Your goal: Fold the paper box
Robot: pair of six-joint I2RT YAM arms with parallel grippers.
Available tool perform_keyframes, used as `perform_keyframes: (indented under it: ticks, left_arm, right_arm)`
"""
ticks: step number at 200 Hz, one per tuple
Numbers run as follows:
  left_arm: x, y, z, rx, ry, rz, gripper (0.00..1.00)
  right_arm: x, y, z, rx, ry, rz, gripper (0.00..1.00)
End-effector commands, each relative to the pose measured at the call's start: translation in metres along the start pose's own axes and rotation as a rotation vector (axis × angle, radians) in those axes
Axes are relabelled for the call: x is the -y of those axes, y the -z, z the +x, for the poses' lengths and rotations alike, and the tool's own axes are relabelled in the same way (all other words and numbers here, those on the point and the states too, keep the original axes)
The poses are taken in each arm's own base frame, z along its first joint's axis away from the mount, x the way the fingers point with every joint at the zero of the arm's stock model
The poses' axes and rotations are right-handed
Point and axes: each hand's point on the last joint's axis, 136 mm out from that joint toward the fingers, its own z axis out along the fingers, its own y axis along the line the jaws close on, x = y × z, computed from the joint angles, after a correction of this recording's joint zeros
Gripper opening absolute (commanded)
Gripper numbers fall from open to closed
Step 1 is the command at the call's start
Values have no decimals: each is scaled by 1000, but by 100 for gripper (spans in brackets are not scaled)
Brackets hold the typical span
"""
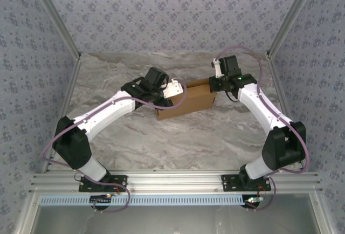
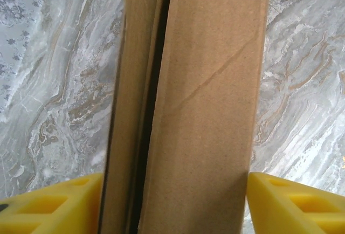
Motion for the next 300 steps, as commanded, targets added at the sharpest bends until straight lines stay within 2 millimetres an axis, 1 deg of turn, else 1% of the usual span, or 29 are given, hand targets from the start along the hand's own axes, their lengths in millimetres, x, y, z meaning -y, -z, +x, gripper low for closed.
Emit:
perform_keyframes:
  ticks: [1,10,34,88,137,184,212,249,261,279,300]
  left_arm:
    - [3,6,-1,22,-13,-19,61]
    - [4,7,-1,28,-11,-22,59]
    - [7,7,2,30,-16,-25,56]
    - [15,-3,13,-2,1,-3,51]
    - [20,-6,19,-24,4,16,48]
    - [22,-8,21,-34,8,20,46]
    - [23,-10,22,-40,9,20,44]
    - [22,-11,22,-44,12,17,43]
    - [22,-10,22,-40,11,15,43]
    - [22,-10,22,-37,11,14,43]
    - [23,-10,22,-37,9,14,42]
  right_arm:
    - [-2,-11,36,-150,3,-16,6]
    - [-3,-11,36,-150,2,-18,6]
    - [-4,-10,37,-149,5,-22,6]
    - [-5,-6,37,-146,-4,-49,7]
    - [-5,2,38,-136,5,-66,12]
    - [-6,12,35,-123,25,-73,21]
    - [-7,19,36,-120,32,-78,30]
    - [-6,40,33,-93,43,-76,42]
    - [-6,48,29,-74,40,-75,45]
    - [-5,58,14,-22,17,-96,49]
    - [-5,58,-6,18,-39,-163,54]
